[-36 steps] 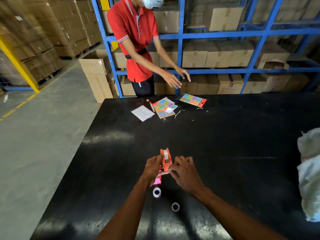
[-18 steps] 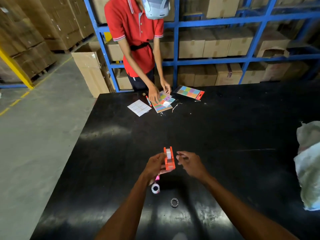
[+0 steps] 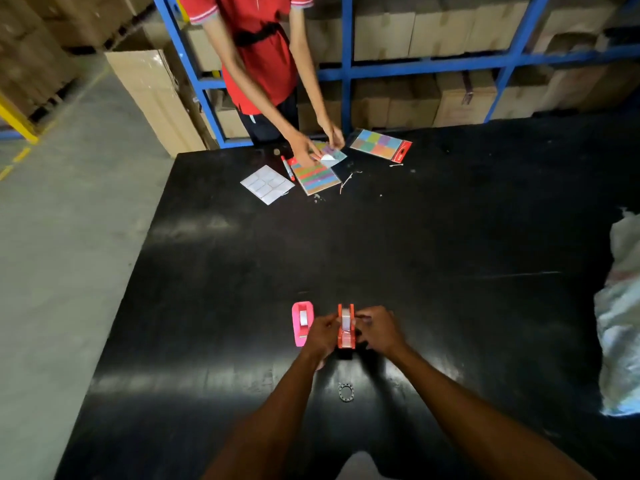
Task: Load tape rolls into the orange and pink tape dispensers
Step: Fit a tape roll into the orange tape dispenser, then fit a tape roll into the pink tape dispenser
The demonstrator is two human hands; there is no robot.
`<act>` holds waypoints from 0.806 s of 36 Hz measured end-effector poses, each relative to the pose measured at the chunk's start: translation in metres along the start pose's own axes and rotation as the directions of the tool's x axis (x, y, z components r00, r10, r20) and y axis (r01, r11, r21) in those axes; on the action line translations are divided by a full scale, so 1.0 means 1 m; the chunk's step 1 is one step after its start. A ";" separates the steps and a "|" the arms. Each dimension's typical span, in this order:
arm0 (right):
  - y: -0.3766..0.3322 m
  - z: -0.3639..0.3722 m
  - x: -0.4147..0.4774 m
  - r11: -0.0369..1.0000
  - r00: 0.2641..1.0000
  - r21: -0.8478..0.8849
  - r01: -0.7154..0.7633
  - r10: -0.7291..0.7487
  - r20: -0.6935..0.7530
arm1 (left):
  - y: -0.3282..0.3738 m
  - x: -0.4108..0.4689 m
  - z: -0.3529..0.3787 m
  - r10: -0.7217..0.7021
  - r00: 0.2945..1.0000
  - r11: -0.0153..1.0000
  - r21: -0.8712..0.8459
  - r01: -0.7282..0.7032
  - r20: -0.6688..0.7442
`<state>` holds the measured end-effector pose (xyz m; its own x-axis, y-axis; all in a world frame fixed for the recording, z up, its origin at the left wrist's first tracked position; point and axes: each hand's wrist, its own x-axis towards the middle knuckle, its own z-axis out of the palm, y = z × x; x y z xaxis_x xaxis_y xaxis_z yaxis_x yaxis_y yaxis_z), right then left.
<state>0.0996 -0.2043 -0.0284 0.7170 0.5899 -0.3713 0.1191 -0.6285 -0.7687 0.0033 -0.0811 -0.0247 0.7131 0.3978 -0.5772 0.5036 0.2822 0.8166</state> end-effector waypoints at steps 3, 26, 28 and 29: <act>0.002 0.001 0.006 1.000 0.999 0.001 -0.028 0.028 -0.022 | -0.021 0.023 0.004 0.017 0.998 1.000 0.005 -0.017 -0.064; 0.021 0.010 0.048 0.961 0.984 -0.213 -0.177 0.164 -0.075 | -0.074 0.099 -0.002 -0.082 0.971 0.986 0.123 0.112 -0.224; 0.022 0.012 0.047 0.959 0.978 -0.203 -0.198 0.180 -0.102 | -0.063 0.091 0.000 -0.076 0.967 0.985 0.131 0.111 -0.243; 0.019 0.012 0.045 0.957 0.973 -0.202 -0.208 0.182 -0.140 | -0.057 0.087 0.000 -0.049 0.967 0.989 0.122 0.082 -0.248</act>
<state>0.1251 -0.1835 -0.0658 0.8159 0.3887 -0.4279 0.1034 -0.8264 -0.5535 0.0364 -0.0625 -0.1212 0.5440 0.5876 -0.5990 0.6156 0.2055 0.7608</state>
